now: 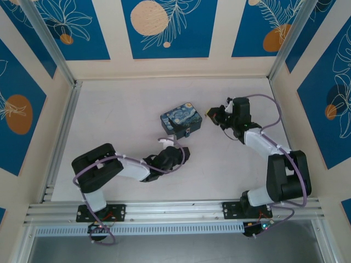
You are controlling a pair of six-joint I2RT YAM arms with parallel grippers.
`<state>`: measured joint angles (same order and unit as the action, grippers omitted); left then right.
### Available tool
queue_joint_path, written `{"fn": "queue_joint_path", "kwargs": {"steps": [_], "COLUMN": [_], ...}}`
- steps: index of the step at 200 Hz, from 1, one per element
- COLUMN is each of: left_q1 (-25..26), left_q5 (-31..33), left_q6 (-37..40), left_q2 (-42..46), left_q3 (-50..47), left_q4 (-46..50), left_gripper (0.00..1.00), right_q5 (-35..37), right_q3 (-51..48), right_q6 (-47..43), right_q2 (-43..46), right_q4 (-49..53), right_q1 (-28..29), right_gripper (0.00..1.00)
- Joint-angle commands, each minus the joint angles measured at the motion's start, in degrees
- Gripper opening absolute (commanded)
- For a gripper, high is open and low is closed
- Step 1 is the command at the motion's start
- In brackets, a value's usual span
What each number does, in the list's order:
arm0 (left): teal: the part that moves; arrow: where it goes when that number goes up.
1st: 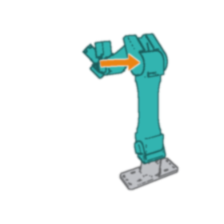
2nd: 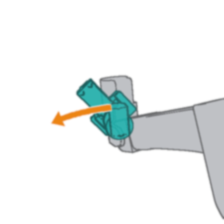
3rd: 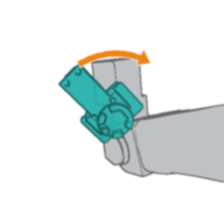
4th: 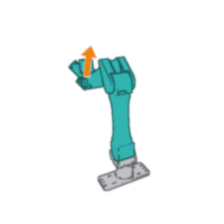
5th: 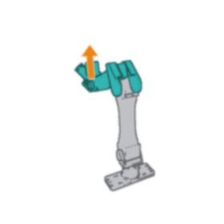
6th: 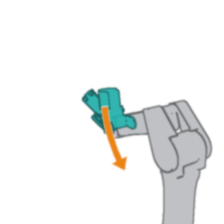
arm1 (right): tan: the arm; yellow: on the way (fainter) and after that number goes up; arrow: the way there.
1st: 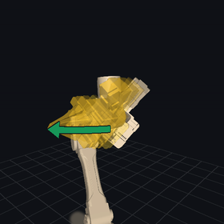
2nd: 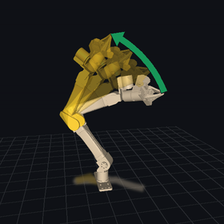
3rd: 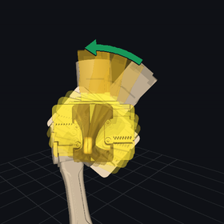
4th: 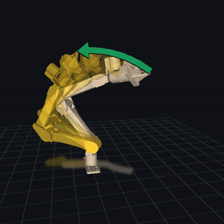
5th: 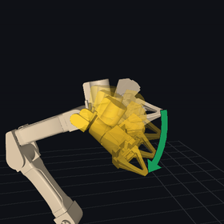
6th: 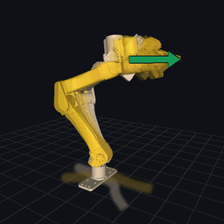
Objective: Unlock the padlock with the key
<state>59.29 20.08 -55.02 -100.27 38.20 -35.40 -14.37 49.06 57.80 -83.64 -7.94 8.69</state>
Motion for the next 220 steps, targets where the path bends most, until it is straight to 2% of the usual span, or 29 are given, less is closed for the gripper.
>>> {"fn": "queue_joint_path", "kwargs": {"steps": [1, 25, 62, 95, 117, 140, 168, 195, 220], "left_q1": [-0.7, -1.1, -1.9, -3.8, -5.4, -6.8, -8.2, -8.6, -9.9], "left_q5": [-0.5, 0.4, 1.4, 0.7, -1.3, -3.6, -5.7, -7.9, -9.6], "left_q6": [4.3, 5.2, 6.3, 6.1, 5.9, 6.6, 8.2, 11.4, 15.0], "left_q2": [3.9, 7.9, 13.7, 16.4, 16.6, 16.1, 16.2, 18.5, 22.3], "left_q3": [0.1, -1.5, -2.6, -2.6, -2.3, -2.0, -2.7, -4.7, -8.5], "left_q4": [7.0, 9.7, 13.9, 15.8, 16.0, 16.1, 15.4, 16.1, 16.6], "left_gripper": [0.71, 0.84, 0.91, 0.98, 1.00, 1.00, 1.00, 1.00, 1.00], "right_q5": [-0.6, 1.0, 2.8, 3.9, 4.1, 4.2, 8.6, 14.2, 11.3], "right_q3": [5.6, 11.8, 17.8, 17.2, 13.6, 7.6, 2.8, 0.3, 3.4], "right_q6": [-1.2, -0.9, 0.6, 1.3, 2.3, 3.2, 1.8, 1.0, -1.0], "right_q2": [-6.4, -14.4, -23.4, -25.1, -23.2, -17.3, -9.9, -4.1, -2.9], "right_q4": [1.8, 3.2, 5.1, 5.7, 4.4, 2.2, 6.0, 10.2, 11.3], "right_q1": [-1.3, -2.2, -1.4, 1.9, 4.5, 8.3, 13.5, 11.8, 10.0], "right_gripper": [0.00, 0.00, 0.00, 0.00, 0.00, 0.00, 0.00, 0.00, 0.00]}}
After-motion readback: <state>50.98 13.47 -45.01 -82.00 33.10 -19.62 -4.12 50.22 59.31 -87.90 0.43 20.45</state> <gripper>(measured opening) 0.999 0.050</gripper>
